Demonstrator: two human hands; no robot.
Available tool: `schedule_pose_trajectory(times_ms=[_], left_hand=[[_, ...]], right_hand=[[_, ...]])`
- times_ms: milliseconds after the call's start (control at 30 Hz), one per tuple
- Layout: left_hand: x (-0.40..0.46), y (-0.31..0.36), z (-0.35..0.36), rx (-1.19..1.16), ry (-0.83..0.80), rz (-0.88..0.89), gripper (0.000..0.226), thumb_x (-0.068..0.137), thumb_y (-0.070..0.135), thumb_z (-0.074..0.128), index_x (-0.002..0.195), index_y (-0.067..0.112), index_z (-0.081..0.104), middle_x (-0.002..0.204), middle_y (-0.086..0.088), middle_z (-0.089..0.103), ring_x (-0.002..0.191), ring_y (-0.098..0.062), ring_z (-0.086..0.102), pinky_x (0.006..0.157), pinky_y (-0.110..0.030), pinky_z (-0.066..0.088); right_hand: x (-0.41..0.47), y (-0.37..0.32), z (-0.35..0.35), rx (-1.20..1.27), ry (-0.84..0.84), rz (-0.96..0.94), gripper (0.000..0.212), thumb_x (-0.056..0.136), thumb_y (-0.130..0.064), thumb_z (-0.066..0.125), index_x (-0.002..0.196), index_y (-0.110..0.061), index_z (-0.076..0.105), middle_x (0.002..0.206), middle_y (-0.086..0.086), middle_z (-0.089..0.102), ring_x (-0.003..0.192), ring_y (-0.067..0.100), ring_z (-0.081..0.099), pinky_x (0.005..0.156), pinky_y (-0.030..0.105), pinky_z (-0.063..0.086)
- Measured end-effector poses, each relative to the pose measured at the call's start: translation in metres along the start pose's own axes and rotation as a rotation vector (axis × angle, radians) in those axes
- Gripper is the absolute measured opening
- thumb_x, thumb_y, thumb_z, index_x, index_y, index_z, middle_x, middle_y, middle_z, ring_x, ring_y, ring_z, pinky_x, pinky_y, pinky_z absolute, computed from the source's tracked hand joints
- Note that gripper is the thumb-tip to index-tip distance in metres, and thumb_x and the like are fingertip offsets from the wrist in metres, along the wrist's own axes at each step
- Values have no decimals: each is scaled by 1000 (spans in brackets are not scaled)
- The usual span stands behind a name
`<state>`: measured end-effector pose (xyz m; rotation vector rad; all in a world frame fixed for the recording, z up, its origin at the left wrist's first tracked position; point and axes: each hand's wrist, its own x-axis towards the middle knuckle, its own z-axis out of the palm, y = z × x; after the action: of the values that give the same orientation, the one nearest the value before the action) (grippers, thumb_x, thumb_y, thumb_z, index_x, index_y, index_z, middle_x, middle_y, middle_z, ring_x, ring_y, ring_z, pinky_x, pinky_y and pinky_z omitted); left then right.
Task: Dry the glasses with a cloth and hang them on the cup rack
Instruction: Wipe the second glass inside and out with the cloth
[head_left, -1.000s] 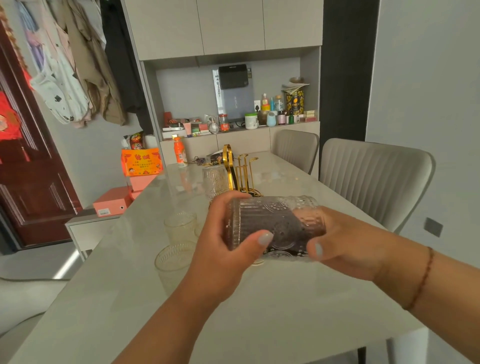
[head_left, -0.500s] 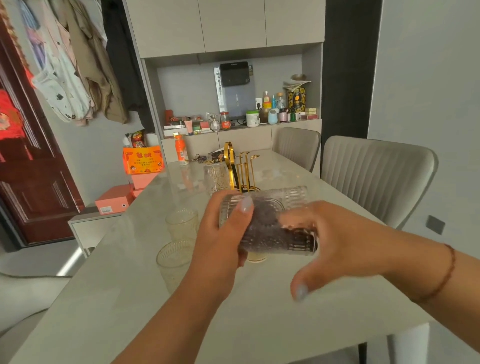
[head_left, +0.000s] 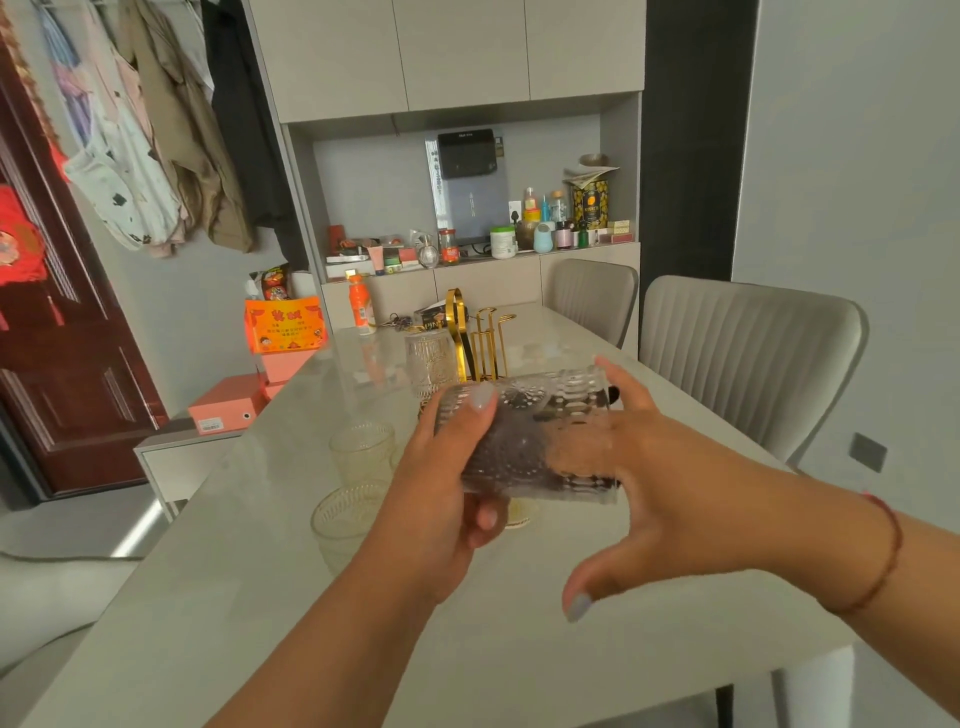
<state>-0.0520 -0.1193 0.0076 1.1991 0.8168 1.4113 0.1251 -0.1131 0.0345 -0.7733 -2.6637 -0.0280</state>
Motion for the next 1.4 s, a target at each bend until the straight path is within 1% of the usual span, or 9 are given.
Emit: schedule_pose_trajectory(times_ms=[100, 267, 467, 633, 733, 1033, 1133, 1233, 1400], left_hand=[[-4, -1, 0, 64, -10, 186, 38, 63, 57, 64, 92, 32, 64, 77, -4, 65, 35, -11, 37, 41, -18, 27], [-6, -5, -10, 279, -113, 433, 59, 59, 72, 75, 106, 41, 58, 83, -2, 66, 51, -13, 54, 38, -23, 41], [-3, 2, -14, 546, -96, 245, 66, 52, 68, 80, 110, 48, 56, 110, 11, 69, 96, -14, 70, 66, -23, 56], [-6, 19, -5, 1374, -94, 311, 110, 48, 68, 82, 142, 47, 30, 139, 26, 42, 126, 0, 42, 107, -25, 35], [-2, 4, -2, 1619, -3, 455, 94, 63, 61, 77, 142, 40, 32, 135, 17, 52, 123, -10, 50, 116, -38, 23], [4, -9, -11, 1490, 163, 642, 71, 55, 43, 78, 120, 36, 51, 103, 17, 66, 98, -9, 62, 112, -33, 17], [4, -11, -14, 1437, 214, 666, 75, 50, 39, 82, 119, 32, 54, 101, 17, 66, 97, -5, 54, 107, -37, 24], [2, -13, -14, 1386, 246, 703, 79, 47, 36, 86, 119, 28, 54, 96, 21, 53, 101, -8, 42, 104, -41, 26], [-3, -15, -15, 1387, 286, 749, 85, 45, 36, 91, 121, 22, 56, 101, 13, 64, 104, -5, 43, 107, -49, 27]], right_hand=[[1, 3, -6, 748, -30, -9, 75, 55, -40, 88, 122, -15, 63, 124, -2, 65, 121, 13, 57, 107, 33, 39], [1, 1, 11, 1455, 37, 83, 82, 61, -31, 86, 128, 3, 53, 130, 29, 55, 121, 44, 52, 103, 47, 42], [-2, 5, 10, 1264, 249, 394, 37, 67, -12, 77, 103, -2, 72, 106, 17, 72, 100, 33, 68, 88, 37, 53], [1, 3, 3, 1037, 234, 546, 15, 71, -12, 77, 87, -12, 77, 89, 6, 77, 87, 20, 72, 86, 31, 55], [5, 0, 3, 994, 233, 562, 16, 74, -11, 74, 90, -10, 76, 88, 8, 77, 85, 22, 73, 85, 32, 57], [1, -8, -16, 966, 325, 477, 29, 58, -35, 84, 80, -17, 79, 83, 4, 77, 79, 17, 73, 77, 28, 57], [-4, -8, -24, 934, 255, 477, 87, 76, -78, 33, 113, -8, 70, 101, -2, 75, 96, 4, 68, 97, 24, 44], [-5, 3, -29, 1213, 463, 468, 47, 79, -35, 42, 76, -6, 79, 73, 5, 75, 74, 8, 70, 83, 20, 42], [-4, 26, -21, 1338, 568, 468, 34, 44, -42, 82, 62, -13, 76, 68, 3, 71, 71, 13, 69, 74, 28, 56]])
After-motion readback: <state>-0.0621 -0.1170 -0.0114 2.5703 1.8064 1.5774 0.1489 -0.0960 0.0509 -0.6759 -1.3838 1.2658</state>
